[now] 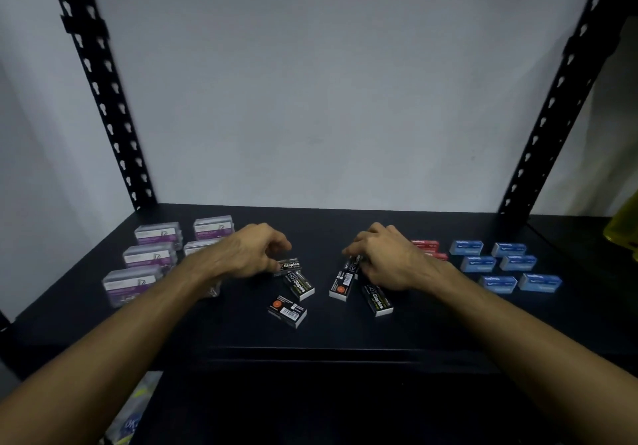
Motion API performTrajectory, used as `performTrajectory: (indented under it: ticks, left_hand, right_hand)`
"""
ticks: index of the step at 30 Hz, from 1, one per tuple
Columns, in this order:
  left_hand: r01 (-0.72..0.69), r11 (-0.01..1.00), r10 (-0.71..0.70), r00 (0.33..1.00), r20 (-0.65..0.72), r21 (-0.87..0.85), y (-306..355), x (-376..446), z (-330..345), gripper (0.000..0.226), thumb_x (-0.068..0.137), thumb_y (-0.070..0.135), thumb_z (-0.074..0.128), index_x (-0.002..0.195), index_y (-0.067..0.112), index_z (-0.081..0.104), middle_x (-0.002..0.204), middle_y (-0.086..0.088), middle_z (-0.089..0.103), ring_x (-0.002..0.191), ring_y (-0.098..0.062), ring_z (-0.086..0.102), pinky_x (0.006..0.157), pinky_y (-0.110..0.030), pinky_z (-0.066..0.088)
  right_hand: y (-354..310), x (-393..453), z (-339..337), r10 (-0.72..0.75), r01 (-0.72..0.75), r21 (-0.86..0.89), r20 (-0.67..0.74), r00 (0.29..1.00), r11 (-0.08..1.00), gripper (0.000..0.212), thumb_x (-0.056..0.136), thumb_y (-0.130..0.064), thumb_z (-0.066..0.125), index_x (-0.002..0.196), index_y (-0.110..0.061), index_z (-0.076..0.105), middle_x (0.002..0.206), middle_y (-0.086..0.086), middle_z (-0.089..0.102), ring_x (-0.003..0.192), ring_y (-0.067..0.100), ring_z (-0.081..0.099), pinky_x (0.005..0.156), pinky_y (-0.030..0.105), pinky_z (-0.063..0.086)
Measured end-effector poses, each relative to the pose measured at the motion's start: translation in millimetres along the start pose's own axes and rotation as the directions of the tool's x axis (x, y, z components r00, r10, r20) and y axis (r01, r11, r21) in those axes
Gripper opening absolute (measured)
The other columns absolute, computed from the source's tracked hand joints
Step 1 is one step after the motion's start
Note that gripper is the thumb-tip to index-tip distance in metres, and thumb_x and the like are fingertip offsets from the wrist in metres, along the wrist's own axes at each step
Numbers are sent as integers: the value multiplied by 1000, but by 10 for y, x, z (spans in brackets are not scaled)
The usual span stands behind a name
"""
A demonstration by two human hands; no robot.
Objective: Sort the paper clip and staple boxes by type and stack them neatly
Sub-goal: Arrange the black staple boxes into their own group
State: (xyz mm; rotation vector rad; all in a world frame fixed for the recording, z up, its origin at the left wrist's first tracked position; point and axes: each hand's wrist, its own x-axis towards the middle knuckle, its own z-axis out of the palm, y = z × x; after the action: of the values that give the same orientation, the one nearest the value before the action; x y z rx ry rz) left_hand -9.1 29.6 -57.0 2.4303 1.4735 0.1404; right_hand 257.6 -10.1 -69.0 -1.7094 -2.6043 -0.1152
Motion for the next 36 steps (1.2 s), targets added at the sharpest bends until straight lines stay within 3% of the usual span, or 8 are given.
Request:
performTrajectory:
  ticks: [7,12,17,25,29,34,36]
  left_hand:
    - [-15,1000,14,999,46,25,-16,65,71,41,87,26,72,126,21,64,116,6,67,104,-10,62,89,-24,49]
    - [-22,999,21,999,31,42,6,108,99,40,88,24,70,127,21,62,92,16,55,86,-4,54,68,-14,38]
    - [-22,998,20,999,28,51,26,115,98,48,87,24,72,132,20,58,99,11,52,91,-8,52,78,-21,39]
    - [-52,998,53,999,-7,30,48,109,124,32,80,19,77,108,26,63,89,9,53,73,-3,49,61,-18,38]
    - [-55,998,55,998,-21,12,46,109,143,23,82,22,75,101,26,63,87,7,60,74,-5,54,59,-19,37]
    - [-63,997,62,997,-37,-35,39,125,154,12,86,25,73,95,28,65,84,8,64,75,-5,59,61,-19,42]
    - [-67,997,65,997,-43,-44,36,155,148,11,86,26,73,92,30,65,83,8,65,75,-7,60,63,-21,45]
  right_hand:
    - [33,127,7,-77,76,21,105,991,997,58,86,-9,51,136,-38,56,142,-13,53,124,18,38,101,36,29]
    - [49,180,-18,-82,82,1,114,990,997,41,94,-28,56,134,-37,58,130,-12,59,121,19,41,98,35,28]
    - [35,194,-26,-60,57,40,100,993,998,34,94,-33,60,127,-30,61,123,-9,60,119,19,43,97,35,30]
    - [-1,209,26,-38,37,78,7,999,996,21,83,-30,68,95,-26,51,95,-9,51,92,15,45,83,31,28]
    - [-20,189,13,-32,29,106,24,999,994,20,82,-24,66,95,-24,51,86,-8,59,90,16,52,88,34,33]
    - [-5,217,0,-30,25,92,49,998,995,11,88,-24,63,98,-25,60,92,-8,67,94,14,56,89,33,28]
    - [-2,244,-7,-11,7,108,35,999,994,10,88,-22,62,97,-25,61,93,-8,68,93,15,60,92,34,32]
